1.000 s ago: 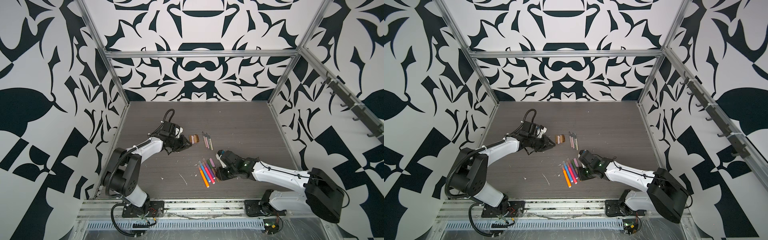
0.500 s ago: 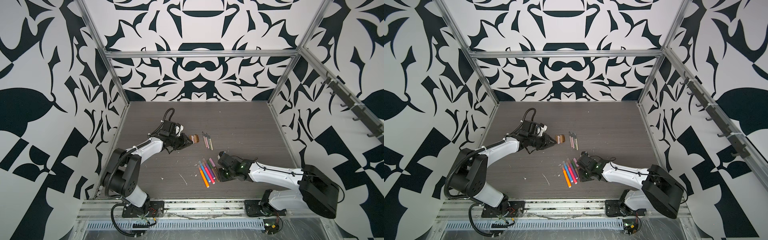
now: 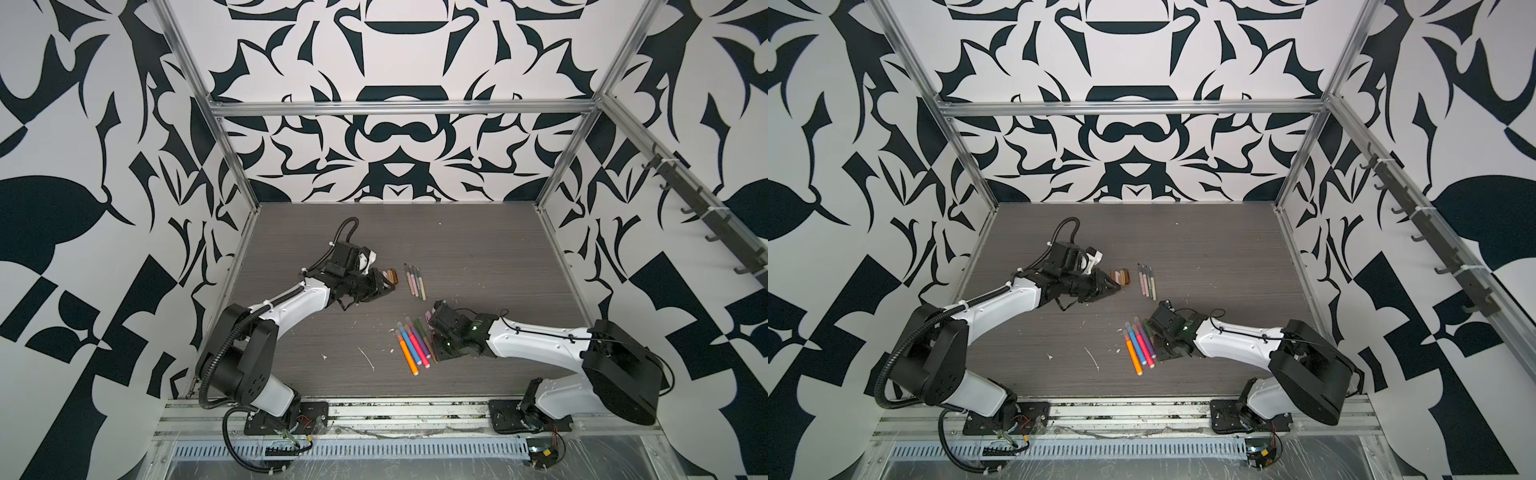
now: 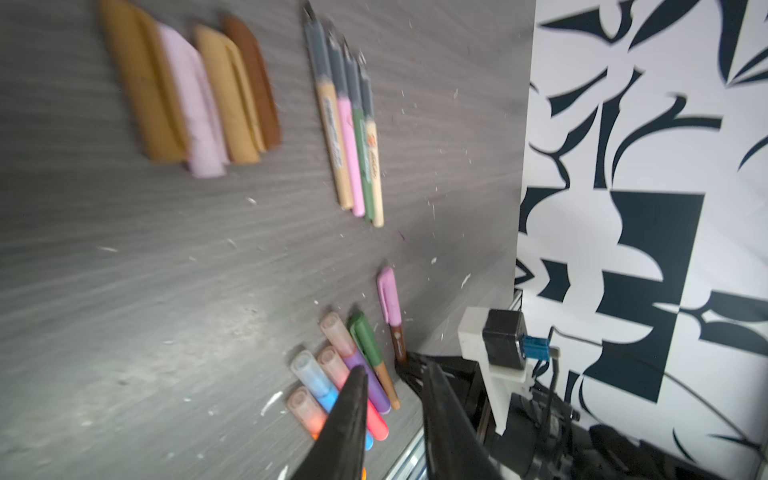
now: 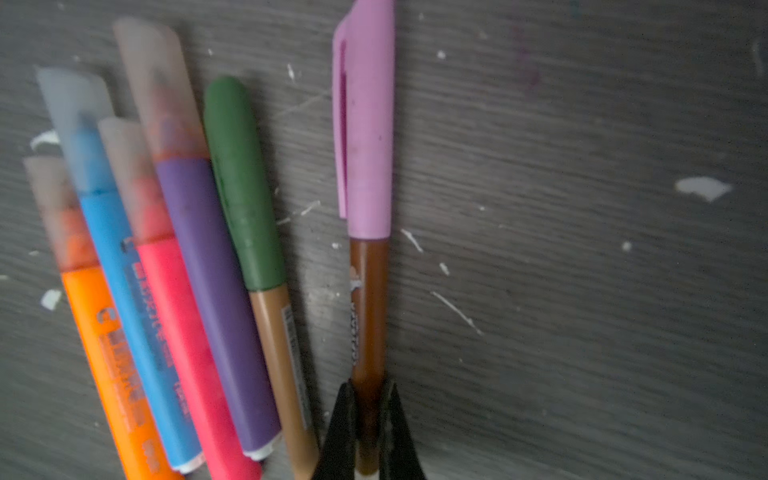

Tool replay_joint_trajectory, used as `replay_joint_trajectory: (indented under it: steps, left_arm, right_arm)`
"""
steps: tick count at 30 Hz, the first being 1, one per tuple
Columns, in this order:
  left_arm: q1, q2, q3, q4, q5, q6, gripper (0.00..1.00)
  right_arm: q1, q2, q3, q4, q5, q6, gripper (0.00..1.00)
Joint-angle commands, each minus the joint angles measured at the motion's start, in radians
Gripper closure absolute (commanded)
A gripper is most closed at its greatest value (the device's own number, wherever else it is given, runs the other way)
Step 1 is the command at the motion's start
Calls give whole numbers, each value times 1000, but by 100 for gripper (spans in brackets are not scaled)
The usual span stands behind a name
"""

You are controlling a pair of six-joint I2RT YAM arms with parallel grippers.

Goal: Open the pen caps
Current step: 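Grasp the brown pen with pink cap and lift it toward the left gripper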

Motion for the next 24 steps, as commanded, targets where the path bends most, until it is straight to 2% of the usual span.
replay_joint_trajectory:
  steps: [1, 5, 11, 24]
  left_arm:
    - [-49, 19, 27, 17, -25, -26, 73]
    - [-90, 48, 31, 53, -31, -57, 71]
    - [-132, 101, 49, 95, -27, -85, 70]
    - [-164, 127, 54, 174, -7, -152, 70]
  right_arm:
    - [2, -17, 25, -53, 36, -21, 100]
    - [0, -90, 51, -52, -5, -66, 100]
    - [1, -193, 74, -30, -62, -70, 100]
    - [-3, -217, 103, 30, -155, -35, 100]
